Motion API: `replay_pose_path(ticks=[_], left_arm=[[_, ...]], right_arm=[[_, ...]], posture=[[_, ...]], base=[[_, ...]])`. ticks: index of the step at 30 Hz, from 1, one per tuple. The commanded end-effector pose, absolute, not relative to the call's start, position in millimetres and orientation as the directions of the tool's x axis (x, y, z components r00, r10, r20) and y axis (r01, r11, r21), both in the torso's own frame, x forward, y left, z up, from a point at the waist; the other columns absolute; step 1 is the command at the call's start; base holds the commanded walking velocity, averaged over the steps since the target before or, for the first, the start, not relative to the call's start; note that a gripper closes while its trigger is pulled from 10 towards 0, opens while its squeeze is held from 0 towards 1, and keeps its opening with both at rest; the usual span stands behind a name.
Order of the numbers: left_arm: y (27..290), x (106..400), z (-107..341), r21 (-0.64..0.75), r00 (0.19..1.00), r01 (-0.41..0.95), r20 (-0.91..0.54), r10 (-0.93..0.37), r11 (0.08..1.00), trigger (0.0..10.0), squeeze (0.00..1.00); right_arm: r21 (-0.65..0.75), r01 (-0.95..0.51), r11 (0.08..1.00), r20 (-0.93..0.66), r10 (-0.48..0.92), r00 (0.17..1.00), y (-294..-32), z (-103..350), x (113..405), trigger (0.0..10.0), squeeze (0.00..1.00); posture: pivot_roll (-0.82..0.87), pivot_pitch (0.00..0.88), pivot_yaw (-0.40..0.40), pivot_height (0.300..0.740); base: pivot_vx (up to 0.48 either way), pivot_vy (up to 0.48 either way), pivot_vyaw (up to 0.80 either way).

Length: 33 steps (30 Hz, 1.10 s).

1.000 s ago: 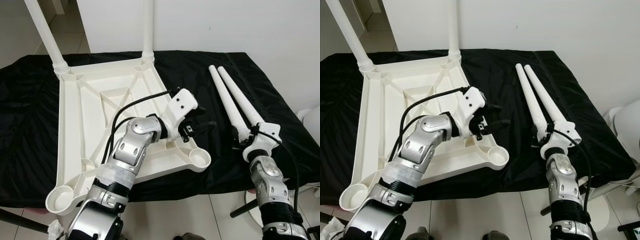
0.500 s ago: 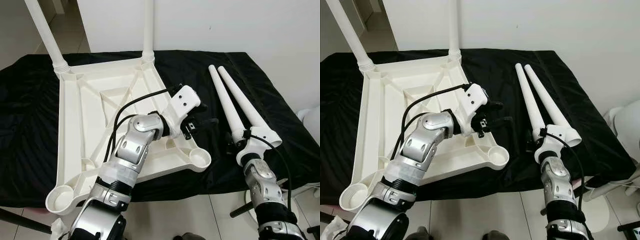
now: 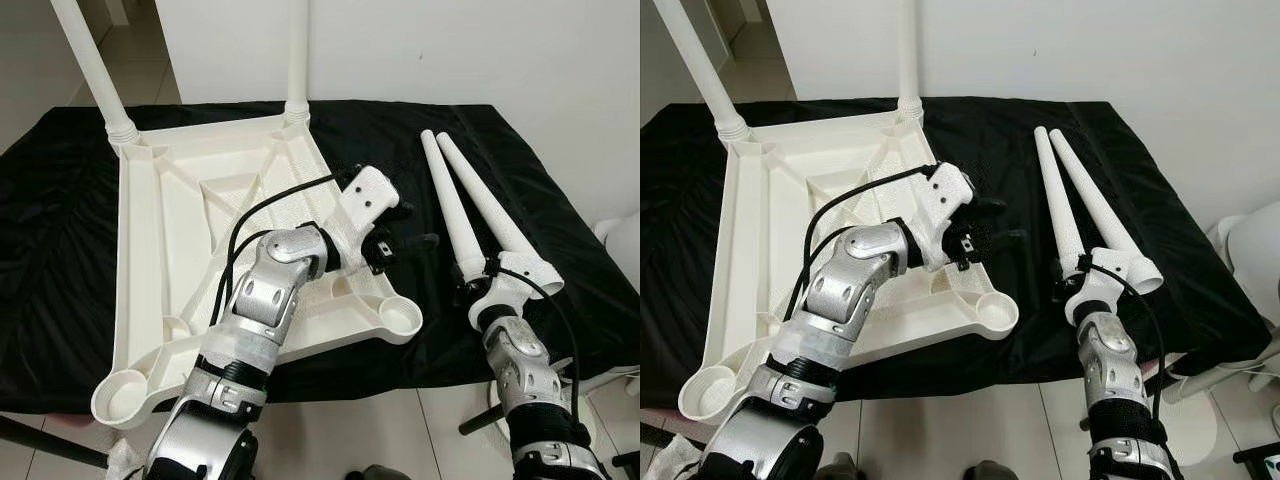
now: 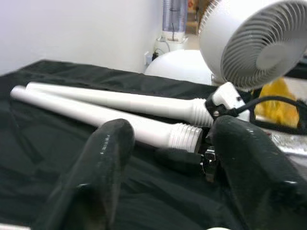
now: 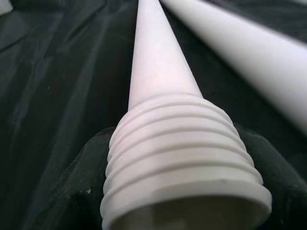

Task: Building children table

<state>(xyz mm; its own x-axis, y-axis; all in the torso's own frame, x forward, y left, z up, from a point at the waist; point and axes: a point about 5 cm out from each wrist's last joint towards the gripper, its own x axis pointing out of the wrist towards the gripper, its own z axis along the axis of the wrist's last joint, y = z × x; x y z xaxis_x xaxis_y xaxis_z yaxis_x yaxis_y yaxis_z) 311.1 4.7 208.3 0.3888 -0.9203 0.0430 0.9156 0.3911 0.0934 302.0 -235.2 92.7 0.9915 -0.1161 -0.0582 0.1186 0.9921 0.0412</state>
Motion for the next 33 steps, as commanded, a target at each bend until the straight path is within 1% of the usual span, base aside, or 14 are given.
replay_pose_path(ticks=[1, 6, 7, 9, 10, 11, 12, 16, 17, 21, 23, 24, 28, 33], left_arm=[[9, 321, 210, 0.054, 0.546, 0.834, 0.054, -0.836, 0.549, 10.0, 1.0], [9, 323, 209, 0.034, 0.546, 0.836, 0.042, -0.837, 0.547, 10.0, 1.0], [10, 324, 210, 0.048, 0.556, 0.829, 0.03, -0.83, 0.557, 10.0, 1.0], [11, 325, 210, 0.051, 0.558, 0.828, 0.027, -0.829, 0.559, 10.0, 1.0], [11, 327, 210, 0.042, 0.57, 0.821, 0.016, -0.822, 0.57, 10.0, 0.94], [12, 329, 210, 0.034, 0.577, 0.816, 0.009, -0.817, 0.577, 10.0, 0.94], [12, 331, 209, 0.02, 0.585, 0.811, -0.01, -0.811, 0.585, 10.0, 0.0], [11, 334, 210, -0.018, 0.59, 0.806, -0.044, -0.806, 0.591, 10.0, 0.0], [10, 334, 215, -0.087, 0.57, 0.816, -0.034, -0.821, 0.571, 10.0, 0.0], [9, 333, 218, -0.138, 0.544, 0.829, -0.026, -0.839, 0.542, 10.0, 0.0], [7, 331, 220, -0.186, 0.501, 0.848, -0.027, -0.865, 0.497, 10.0, 0.0], [7, 331, 220, -0.186, 0.501, 0.848, -0.027, -0.865, 0.497, 10.0, 0.0], [4, 332, 216, -0.31, 0.441, 0.838, -0.1, -0.892, 0.449, 10.0, 0.0], [3, 331, 217, -0.369, 0.412, 0.828, -0.107, -0.905, 0.421, 10.0, 0.0]], right_arm=[[0.022, 0.14, 0.99, -0.001, -0.14, 0.99, -236, 99, 299, 10.0, 0.0], [-0.018, 0.178, 0.984, 0.095, -0.176, 0.98, -235, 110, 296, 10.0, 0.0], [-0.062, 0.198, 0.978, 0.139, -0.188, 0.972, -234, 116, 294, 10.0, 0.0], [-0.071, 0.2, 0.977, 0.147, -0.188, 0.971, -234, 117, 294, 10.0, 0.0], [-0.073, 0.183, 0.98, 0.152, -0.17, 0.974, -231, 117, 294, 10.0, 0.0], [-0.07, 0.169, 0.983, 0.153, -0.156, 0.976, -229, 118, 294, 10.0, 0.0], [-0.078, 0.157, 0.985, 0.164, -0.142, 0.976, -228, 119, 293, 10.0, 0.0], [-0.072, 0.126, 0.989, 0.217, -0.108, 0.97, -223, 125, 291, 10.0, 0.0], [-0.054, 0.101, 0.993, 0.287, -0.082, 0.954, -219, 134, 287, 10.0, 0.0], [-0.064, 0.071, 0.995, 0.333, -0.046, 0.942, -213, 140, 283, 10.0, 0.0], [-0.093, 0.048, 0.995, 0.366, -0.01, 0.931, -206, 144, 280, 10.0, 0.0], [-0.093, 0.048, 0.995, 0.366, -0.01, 0.931, -206, 144, 280, 10.0, 0.0], [-0.149, -0.037, 0.988, 0.377, 0.091, 0.922, -187, 144, 274, 10.0, 0.0], [-0.16, -0.054, 0.986, 0.381, 0.112, 0.918, -183, 145, 272, 10.0, 0.0]], posture=[[0.02, 0.0, -0.042, 0.74], [0.02, 0.0, -0.041, 0.74], [0.02, 0.0, -0.04, 0.74], [0.02, 0.0, -0.04, 0.74], [0.02, 0.0, -0.04, 0.74], [0.02, 0.0, -0.04, 0.74], [0.02, 0.0, -0.039, 0.74], [0.02, 0.0, -0.04, 0.74], [0.02, 0.0, -0.041, 0.74], [0.02, 0.0, -0.041, 0.74], [0.02, 0.0, -0.039, 0.74], [0.02, 0.0, -0.039, 0.74], [0.01, 0.0, -0.036, 0.74], [0.01, 0.0, -0.034, 0.74]], base=[[0.0, 0.0, 0.0], [0.0, 0.0, 0.0], [0.0, 0.0, 0.0], [0.0, 0.0, 0.0], [0.0, 0.0, 0.0], [0.0, 0.0, 0.0], [0.0, 0.0, 0.0], [0.0, 0.0, 0.0], [0.0, 0.0, 0.0], [0.0, 0.0, 0.0], [0.0, 0.0, 0.0], [0.0, 0.0, 0.0], [0.0, 0.0, 0.0], [0.0, 0.0, 0.0]])
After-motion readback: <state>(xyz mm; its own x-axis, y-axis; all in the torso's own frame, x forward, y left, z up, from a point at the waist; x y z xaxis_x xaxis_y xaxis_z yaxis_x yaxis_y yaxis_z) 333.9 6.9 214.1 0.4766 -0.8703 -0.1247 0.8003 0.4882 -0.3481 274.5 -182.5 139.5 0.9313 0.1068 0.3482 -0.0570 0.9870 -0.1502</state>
